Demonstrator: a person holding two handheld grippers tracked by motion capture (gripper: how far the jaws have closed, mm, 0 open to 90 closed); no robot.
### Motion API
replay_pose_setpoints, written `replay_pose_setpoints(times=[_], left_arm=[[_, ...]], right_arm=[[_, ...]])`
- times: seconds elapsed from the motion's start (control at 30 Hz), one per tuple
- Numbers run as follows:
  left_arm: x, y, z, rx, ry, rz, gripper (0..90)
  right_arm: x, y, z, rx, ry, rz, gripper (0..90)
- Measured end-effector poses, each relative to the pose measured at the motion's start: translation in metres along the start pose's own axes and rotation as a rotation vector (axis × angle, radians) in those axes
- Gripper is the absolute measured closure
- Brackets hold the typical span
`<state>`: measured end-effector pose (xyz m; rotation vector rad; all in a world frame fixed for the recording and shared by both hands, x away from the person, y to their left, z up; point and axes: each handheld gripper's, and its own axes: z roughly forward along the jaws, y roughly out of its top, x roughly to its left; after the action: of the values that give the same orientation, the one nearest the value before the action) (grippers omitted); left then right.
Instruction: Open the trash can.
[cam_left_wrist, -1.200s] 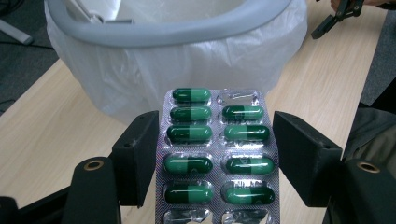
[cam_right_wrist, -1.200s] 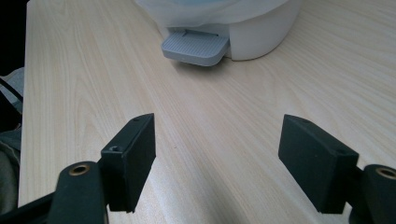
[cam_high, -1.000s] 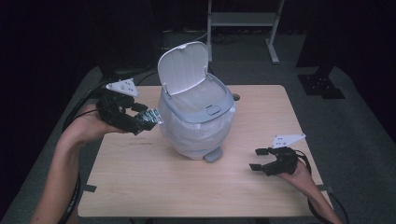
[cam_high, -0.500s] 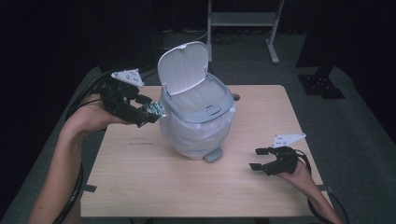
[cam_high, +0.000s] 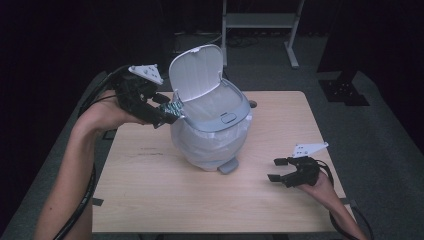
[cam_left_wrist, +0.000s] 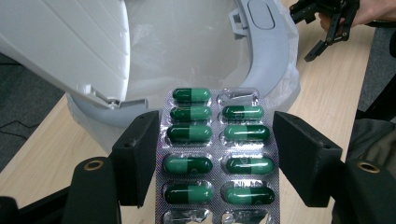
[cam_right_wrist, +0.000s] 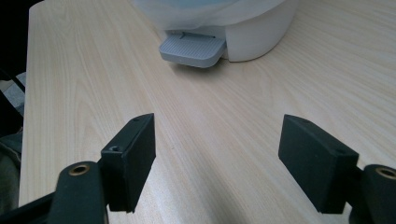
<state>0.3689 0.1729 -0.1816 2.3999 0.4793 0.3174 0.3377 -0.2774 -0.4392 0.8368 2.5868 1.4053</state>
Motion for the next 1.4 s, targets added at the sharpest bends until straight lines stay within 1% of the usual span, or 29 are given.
replay_pose_setpoints(times=[0.1, 0.2, 0.57, 0.73, 0.8, 0.83, 0.93, 1.4], left_arm=[[0.001, 0.005, 0.001, 0.005, -0.005, 0.013, 33.4], [0.003, 0.009, 0.002, 0.001, -0.009, 0.016, 33.4], [0.011, 0.024, 0.008, 0.014, -0.019, 0.032, 33.4], [0.015, 0.034, 0.011, 0.014, -0.024, 0.041, 33.4], [0.015, 0.035, 0.012, 0.012, -0.027, 0.04, 33.4], [0.016, 0.04, 0.015, 0.014, -0.027, 0.042, 33.4], [0.018, 0.046, 0.019, 0.013, -0.032, 0.046, 33.4], [0.024, 0.066, 0.032, 0.034, -0.048, 0.072, 33.4]], right_arm=[[0.0, 0.0, 0.0, 0.001, 0.002, 0.004, 26.3], [0.0, 0.0, 0.001, 0.002, 0.001, 0.005, 26.3], [-0.003, -0.001, 0.0, -0.005, 0.003, 0.015, 26.3], [-0.005, -0.002, -0.001, -0.005, 0.002, 0.018, 26.3], [-0.005, -0.002, -0.001, -0.006, 0.002, 0.02, 26.2], [-0.005, -0.002, -0.001, -0.007, 0.001, 0.022, 26.3], [-0.006, -0.002, -0.002, -0.014, 0.001, 0.02, 26.3], [-0.005, -0.004, -0.002, -0.012, 0.0, 0.02, 26.3]])
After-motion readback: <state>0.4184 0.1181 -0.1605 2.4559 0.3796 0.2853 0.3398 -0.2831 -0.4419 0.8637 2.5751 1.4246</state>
